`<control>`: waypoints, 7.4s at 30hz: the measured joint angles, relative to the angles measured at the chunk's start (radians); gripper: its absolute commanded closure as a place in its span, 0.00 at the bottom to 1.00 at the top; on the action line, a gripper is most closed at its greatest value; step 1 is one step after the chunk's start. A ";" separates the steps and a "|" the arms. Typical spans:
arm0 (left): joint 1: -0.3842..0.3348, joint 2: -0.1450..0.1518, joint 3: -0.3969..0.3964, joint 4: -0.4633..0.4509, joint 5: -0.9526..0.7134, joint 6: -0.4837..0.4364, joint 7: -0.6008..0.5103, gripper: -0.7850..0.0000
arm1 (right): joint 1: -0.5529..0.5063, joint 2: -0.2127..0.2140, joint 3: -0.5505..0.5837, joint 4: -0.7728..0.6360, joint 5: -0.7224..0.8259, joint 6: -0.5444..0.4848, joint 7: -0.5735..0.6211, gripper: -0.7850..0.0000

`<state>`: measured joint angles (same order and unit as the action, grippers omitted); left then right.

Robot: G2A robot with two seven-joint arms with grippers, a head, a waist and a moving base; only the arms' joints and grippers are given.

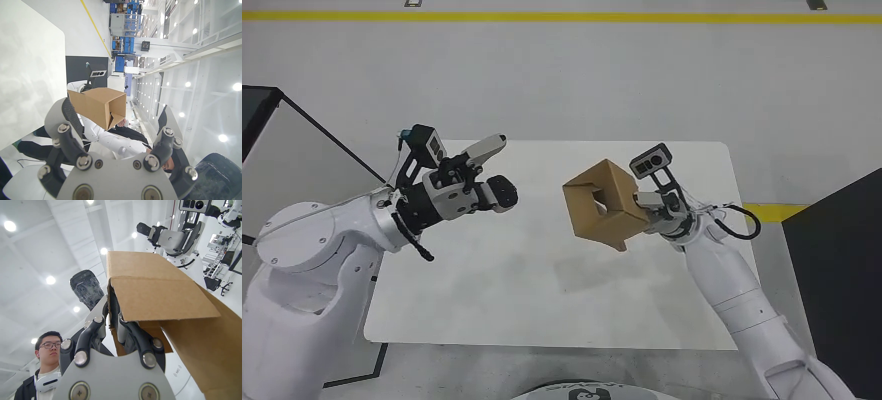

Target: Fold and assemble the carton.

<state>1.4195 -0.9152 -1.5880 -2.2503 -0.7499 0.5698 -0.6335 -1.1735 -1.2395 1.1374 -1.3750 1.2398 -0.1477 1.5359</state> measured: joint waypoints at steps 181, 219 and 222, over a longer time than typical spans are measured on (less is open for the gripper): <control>0.135 0.029 -0.340 0.077 -0.143 0.110 -0.284 0.00 | 0.662 0.091 -0.842 -0.308 -2.137 -0.195 -0.125 1.00; 0.135 0.029 -0.340 0.077 -0.143 0.110 -0.284 0.00 | 0.613 -0.080 -0.907 0.004 -2.246 -0.319 -0.262 0.81; 0.135 0.029 -0.340 0.077 -0.143 0.110 -0.284 0.00 | 0.608 -0.083 -0.899 0.008 -2.248 -0.317 -0.259 0.74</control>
<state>1.5548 -0.8866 -1.9276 -2.1734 -0.8931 0.6799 -0.9174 -0.5656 -1.3222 0.2384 -1.3673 -1.0086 -0.4651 1.2768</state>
